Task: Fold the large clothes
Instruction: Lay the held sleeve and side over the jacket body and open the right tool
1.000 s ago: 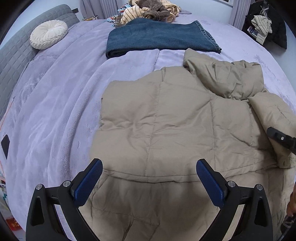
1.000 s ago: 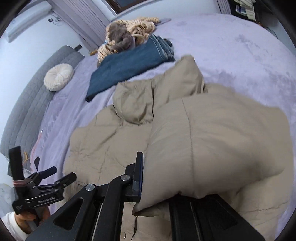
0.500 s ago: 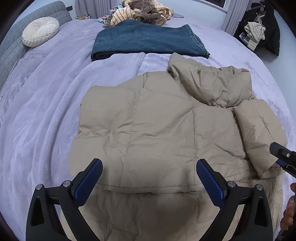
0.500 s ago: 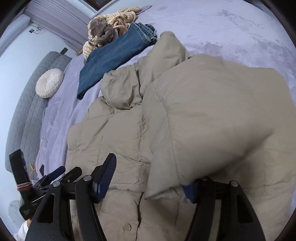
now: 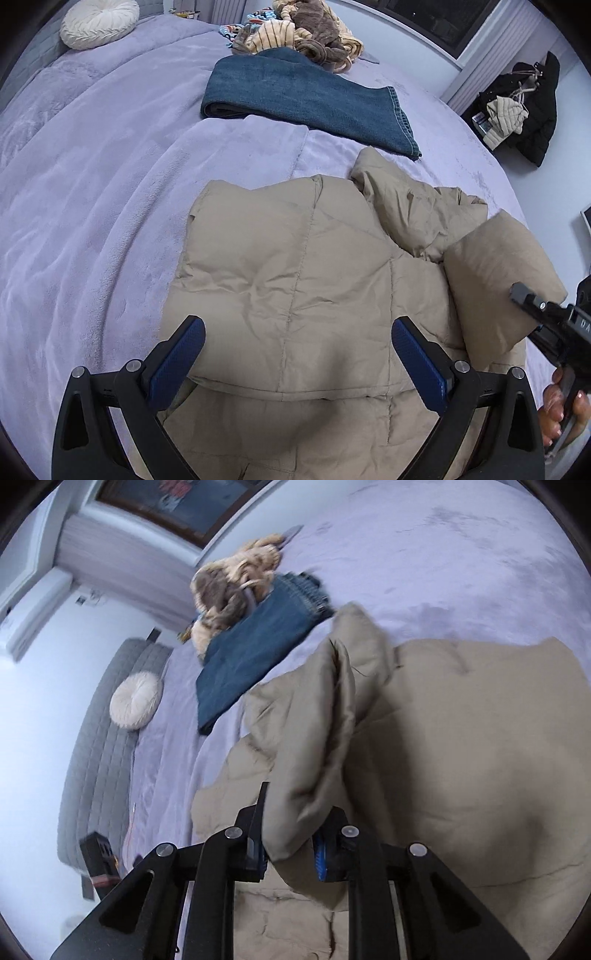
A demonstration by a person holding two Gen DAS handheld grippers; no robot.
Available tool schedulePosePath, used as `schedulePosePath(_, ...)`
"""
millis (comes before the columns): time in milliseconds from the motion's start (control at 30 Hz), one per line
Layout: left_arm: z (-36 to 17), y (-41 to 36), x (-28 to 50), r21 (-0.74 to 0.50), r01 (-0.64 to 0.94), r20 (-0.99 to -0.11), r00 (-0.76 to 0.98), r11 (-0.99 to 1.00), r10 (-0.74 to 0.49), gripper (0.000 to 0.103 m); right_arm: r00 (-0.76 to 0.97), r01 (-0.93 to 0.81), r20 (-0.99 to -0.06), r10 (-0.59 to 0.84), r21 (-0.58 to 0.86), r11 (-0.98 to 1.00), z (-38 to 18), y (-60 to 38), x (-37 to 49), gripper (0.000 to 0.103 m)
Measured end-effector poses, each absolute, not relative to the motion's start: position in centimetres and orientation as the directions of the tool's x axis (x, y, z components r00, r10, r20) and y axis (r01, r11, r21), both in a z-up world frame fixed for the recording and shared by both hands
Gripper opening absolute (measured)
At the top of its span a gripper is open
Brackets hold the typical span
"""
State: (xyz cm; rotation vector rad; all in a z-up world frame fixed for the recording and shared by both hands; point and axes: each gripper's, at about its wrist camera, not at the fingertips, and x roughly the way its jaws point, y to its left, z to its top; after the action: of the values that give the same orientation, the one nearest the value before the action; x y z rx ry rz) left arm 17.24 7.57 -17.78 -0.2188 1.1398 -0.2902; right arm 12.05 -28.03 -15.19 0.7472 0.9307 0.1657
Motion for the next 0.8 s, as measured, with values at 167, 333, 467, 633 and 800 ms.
schedulePosePath(167, -17.3, 7.9, 17.4, -0.404, 0.111, -0.829, 0.376, 0.908, -0.415, 0.101, 0.415, 0.053, -0.758, 0.503, 0.572, 0.818, -17.2, -19.7, 14.3, 0.065)
schedulePosePath(333, -17.4, 5.6, 17.7, -0.464, 0.170, -0.801, 0.337, 0.869, -0.494, 0.101, 0.373, 0.089, -0.762, 0.529, 0.597, 0.798, -18.6, -20.3, 11.6, 0.071)
schedulePosePath(467, -18.2, 2.8, 18.1, -0.507, 0.205, -0.785, 0.292, 0.837, -0.546, 0.101, 0.395, 0.244, -0.783, 0.480, 0.593, 0.767, -19.8, -26.8, 7.0, 0.071)
schedulePosePath(633, -20.2, -0.2, 18.8, -0.503, 0.205, -0.802, 0.252, 0.839, -0.542, 0.098, 0.471, 0.476, -0.793, 0.386, 0.597, 0.646, -21.1, -36.2, 0.6, 0.071)
schedulePosePath(800, -22.0, -2.3, 18.8, -0.441, 0.229, -0.850, 0.203, 0.868, -0.486, 0.013, 0.592, 0.589, -0.737, 0.326, 0.671, 0.450, -22.3, -42.5, -1.8, 0.058)
